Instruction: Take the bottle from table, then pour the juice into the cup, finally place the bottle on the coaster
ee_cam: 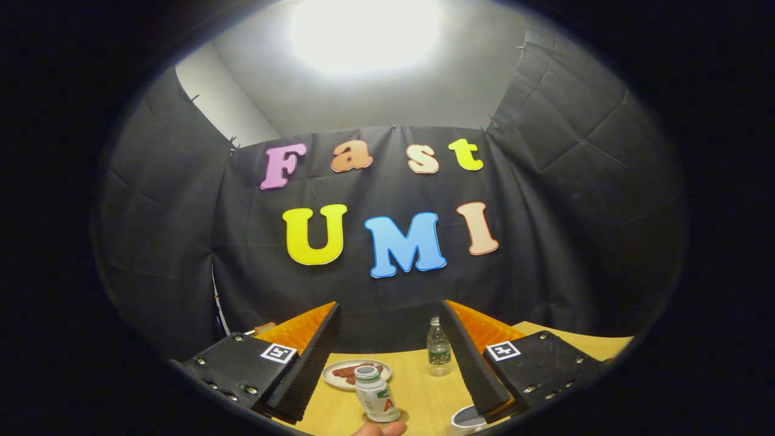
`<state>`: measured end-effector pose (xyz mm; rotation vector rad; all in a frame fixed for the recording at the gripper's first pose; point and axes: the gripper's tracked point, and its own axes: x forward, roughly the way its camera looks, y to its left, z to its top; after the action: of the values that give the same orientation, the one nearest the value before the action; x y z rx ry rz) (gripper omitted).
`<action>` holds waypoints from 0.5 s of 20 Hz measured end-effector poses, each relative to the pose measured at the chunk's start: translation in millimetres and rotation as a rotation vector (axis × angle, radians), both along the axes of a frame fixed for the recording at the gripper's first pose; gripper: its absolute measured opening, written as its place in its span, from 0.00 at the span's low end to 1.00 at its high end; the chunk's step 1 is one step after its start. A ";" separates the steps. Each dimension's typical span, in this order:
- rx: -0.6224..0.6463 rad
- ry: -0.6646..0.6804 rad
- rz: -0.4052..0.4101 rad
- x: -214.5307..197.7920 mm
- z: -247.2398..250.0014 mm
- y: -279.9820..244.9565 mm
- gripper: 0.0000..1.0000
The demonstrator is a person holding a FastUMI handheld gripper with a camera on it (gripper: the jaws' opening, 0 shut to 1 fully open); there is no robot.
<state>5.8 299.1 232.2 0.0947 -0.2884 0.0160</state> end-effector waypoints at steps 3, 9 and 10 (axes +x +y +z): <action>-0.084 0.043 -0.075 -4.0 -20.4 -52.1 0.98; -0.222 0.070 -0.207 27.0 -88.3 -184.8 0.96; -0.240 0.086 -0.205 34.5 -107.0 -204.4 0.96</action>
<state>40.3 94.7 125.2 -0.1728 -0.2069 -0.1562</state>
